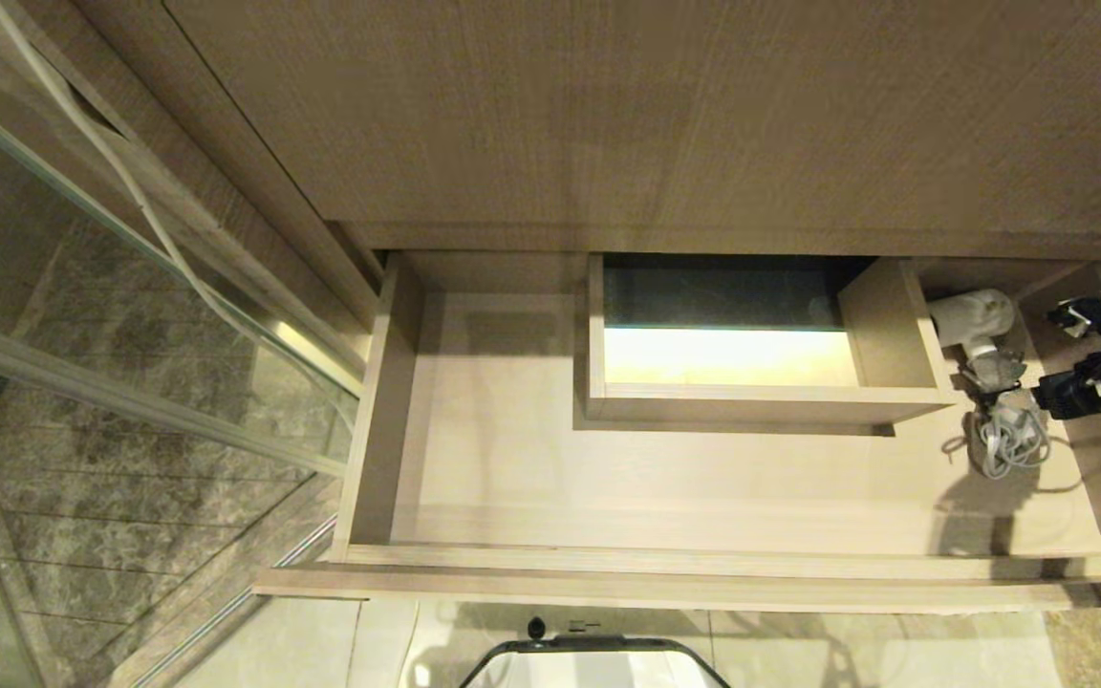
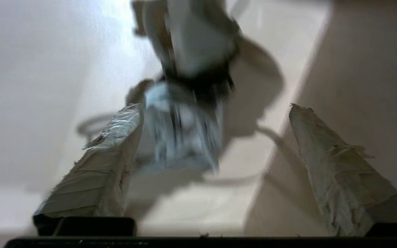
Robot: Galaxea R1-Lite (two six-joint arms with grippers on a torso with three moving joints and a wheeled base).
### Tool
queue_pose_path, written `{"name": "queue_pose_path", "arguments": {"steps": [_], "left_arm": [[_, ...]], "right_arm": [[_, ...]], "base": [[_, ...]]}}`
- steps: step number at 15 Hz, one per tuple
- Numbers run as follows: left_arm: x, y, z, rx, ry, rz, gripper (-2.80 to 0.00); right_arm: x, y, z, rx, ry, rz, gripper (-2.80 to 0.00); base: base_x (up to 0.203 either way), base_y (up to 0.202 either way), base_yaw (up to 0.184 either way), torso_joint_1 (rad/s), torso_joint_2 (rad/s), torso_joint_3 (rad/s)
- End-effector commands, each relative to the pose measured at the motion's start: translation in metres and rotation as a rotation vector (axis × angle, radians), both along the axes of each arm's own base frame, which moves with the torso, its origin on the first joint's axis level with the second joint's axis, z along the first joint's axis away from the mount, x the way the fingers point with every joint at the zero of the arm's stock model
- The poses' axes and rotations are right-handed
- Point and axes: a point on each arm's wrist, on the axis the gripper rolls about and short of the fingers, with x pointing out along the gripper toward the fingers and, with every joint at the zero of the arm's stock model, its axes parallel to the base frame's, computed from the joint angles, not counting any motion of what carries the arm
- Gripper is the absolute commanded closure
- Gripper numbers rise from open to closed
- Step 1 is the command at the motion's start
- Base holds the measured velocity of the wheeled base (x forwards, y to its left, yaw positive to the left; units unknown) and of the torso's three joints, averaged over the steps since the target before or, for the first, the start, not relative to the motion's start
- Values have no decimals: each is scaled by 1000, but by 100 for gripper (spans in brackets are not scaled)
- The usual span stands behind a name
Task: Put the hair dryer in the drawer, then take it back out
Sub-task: Take the hairdryer out
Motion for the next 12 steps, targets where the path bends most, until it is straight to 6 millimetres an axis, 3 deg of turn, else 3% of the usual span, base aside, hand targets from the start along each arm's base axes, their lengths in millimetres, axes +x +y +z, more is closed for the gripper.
{"name": "queue_pose_path", "arguments": {"steps": [1,5,9,10,11,12], "left_arm": [[0,0,0,0,1,-1,0],[0,0,0,0,-1,0,0],[0,0,0,0,0,0,0],[0,0,0,0,0,-1,0],[0,0,0,0,-2,-1,0],[0,0,0,0,-1,0,0]], "right_arm": [[20,-6,-34,26,-8,37,-280],[48,-4,-54,72,-99,58,-280],[59,-10,-65,53,-126,67,-280],[59,-10,-64,46,-134,64,-211],[59,-10,-67,51,-127,64,0],[58,-10,-67,51,-120,63,0]], "base": [[0,0,0,0,0,0],[0,0,0,0,0,0],[0,0,0,0,0,0],[0,0,0,0,0,0],[0,0,0,0,0,0],[0,0,0,0,0,0]]}}
